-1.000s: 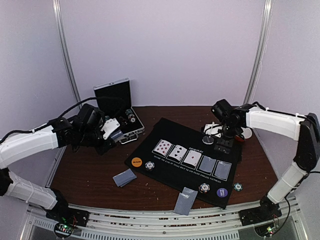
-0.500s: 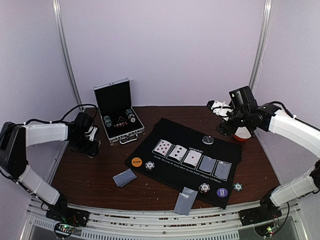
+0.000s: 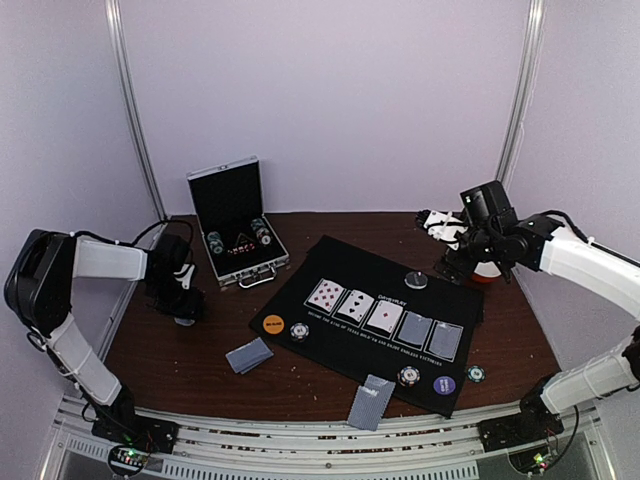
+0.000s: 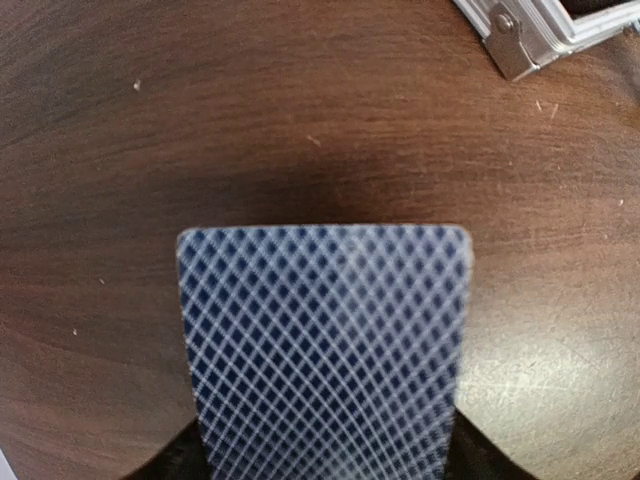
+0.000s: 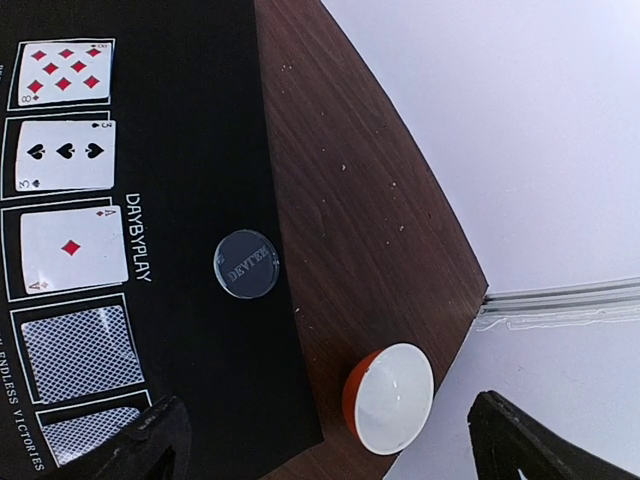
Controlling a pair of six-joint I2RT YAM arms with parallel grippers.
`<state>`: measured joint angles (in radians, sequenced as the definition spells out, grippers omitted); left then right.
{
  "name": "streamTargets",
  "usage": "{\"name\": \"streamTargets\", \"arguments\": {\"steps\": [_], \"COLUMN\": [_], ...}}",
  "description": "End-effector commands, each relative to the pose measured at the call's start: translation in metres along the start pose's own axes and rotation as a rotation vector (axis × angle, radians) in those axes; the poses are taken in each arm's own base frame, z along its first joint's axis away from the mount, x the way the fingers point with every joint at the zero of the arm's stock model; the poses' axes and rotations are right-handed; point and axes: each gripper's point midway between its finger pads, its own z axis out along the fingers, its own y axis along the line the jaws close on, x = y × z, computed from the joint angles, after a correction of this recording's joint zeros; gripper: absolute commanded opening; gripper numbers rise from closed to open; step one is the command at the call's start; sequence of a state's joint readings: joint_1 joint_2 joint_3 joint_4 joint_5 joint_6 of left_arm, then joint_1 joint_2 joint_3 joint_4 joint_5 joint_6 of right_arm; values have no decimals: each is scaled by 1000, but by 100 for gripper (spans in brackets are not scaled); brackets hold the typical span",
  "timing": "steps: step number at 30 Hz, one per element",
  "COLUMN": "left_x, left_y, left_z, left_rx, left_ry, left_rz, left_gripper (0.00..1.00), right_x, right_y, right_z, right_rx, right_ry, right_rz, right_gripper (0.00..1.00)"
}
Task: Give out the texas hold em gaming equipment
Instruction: Place the face-down deck piles at the center of the board.
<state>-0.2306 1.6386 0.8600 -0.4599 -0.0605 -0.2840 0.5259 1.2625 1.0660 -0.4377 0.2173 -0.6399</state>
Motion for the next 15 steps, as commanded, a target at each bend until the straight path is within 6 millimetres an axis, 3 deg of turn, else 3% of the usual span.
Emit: {"name": "streamTargets", "arguments": {"steps": [1, 5, 9, 12, 15], "left_x": [5, 3, -17, -48, -88], "left_y": [2, 1, 1, 3, 12], "left_z": [4, -4, -28, -62, -111], "left_rx": [-6, 3, 7, -2, -48], "left_ry": [13, -5, -89, -213, -412], "left_rz": [-17, -27, -28, -24, -22], "left_gripper": [76, 97, 98, 98, 98], "right_x": [0, -9, -21, -29, -36], "right_y": [-3, -11, -29, -48, -82], "right_z": [-6, -15, -26, -35, -49], "right_rx": [8, 24, 61, 73, 134], "right_ry": [-23, -70, -146, -231, -377], "right_rz": [19, 54, 154, 282, 471], "right_gripper": [100, 100, 100, 100, 100]}}
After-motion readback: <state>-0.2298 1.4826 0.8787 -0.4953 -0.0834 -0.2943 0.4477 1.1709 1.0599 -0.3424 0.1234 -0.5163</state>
